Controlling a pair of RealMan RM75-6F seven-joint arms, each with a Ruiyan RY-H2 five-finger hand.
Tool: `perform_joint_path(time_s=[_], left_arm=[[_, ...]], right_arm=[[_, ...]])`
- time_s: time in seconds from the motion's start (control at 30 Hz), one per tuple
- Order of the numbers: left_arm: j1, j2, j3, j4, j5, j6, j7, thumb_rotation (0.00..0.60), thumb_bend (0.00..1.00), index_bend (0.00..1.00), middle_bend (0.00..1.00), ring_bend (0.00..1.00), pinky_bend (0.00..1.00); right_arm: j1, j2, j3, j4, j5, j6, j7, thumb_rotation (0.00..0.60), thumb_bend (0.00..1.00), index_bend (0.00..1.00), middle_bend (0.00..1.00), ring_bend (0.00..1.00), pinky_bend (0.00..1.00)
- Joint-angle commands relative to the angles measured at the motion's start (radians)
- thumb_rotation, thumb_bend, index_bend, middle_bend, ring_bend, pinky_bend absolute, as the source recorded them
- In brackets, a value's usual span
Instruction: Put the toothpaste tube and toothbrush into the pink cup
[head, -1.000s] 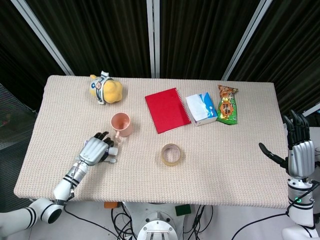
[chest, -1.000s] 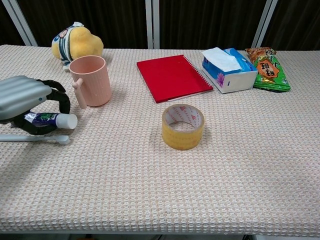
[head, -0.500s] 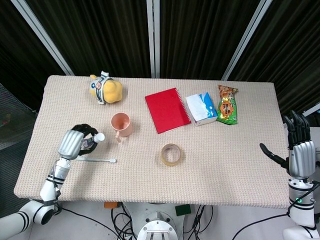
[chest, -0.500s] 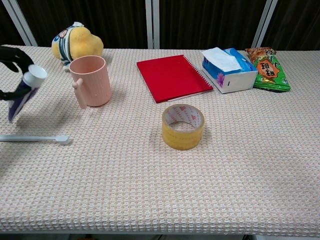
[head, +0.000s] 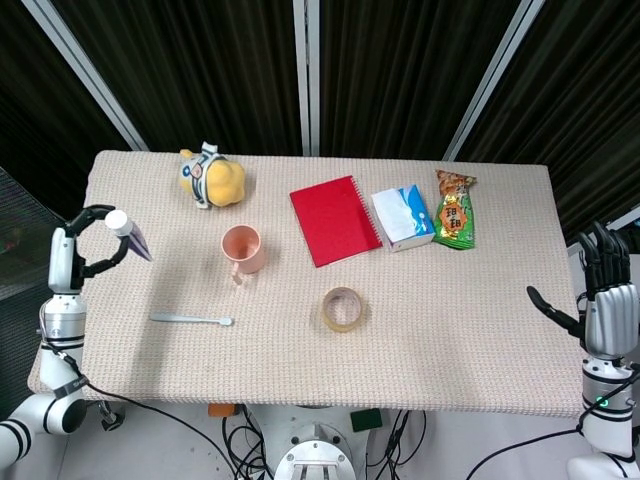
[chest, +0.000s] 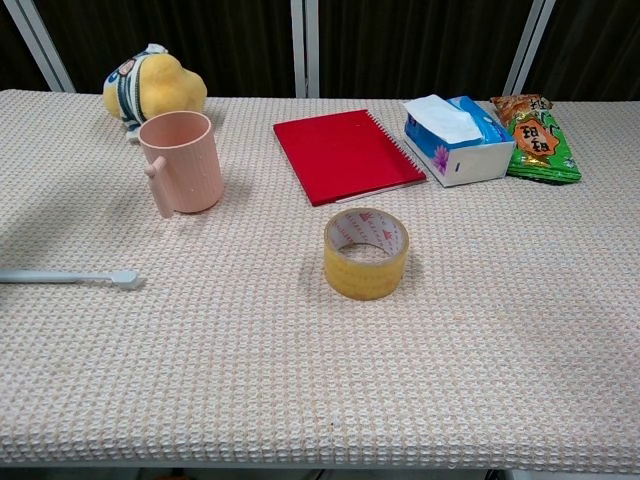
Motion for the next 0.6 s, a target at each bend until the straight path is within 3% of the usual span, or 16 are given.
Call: perform_joint_path(time_s=[0.03,0.23,0.6], left_arm=[[-0.049,0.015,-0.035,-0.071,0.027,0.002,0.028,0.6,0.31,0.61,0.61,0.3,0.34],[-0.135,-0.04,-0.067,-0.125,0.025,-0.041,0.1,0.6,0.31,0.61,0.61,0.31,0.33],[-0.242,-0.213,-0.071,-0.002,-0.041,-0.139,0.138,0.6,0.31,0.61,0.61,0.31,0.33]], right_arm=[[0.0,0.001,0.003,-0.001,0.002,0.002,0.0,0.6,0.37,0.0,0.0,0.0,0.0],[-0.002,0.005,0.009,-0.003,0.017,-0.006,0.004,0.6,0.38,0.0,0.0,0.0,0.0],[-0.003,-0.002,0.005,0.026,0.032,-0.028,0.022,0.6,0.38,0.0,0.0,0.0,0.0]])
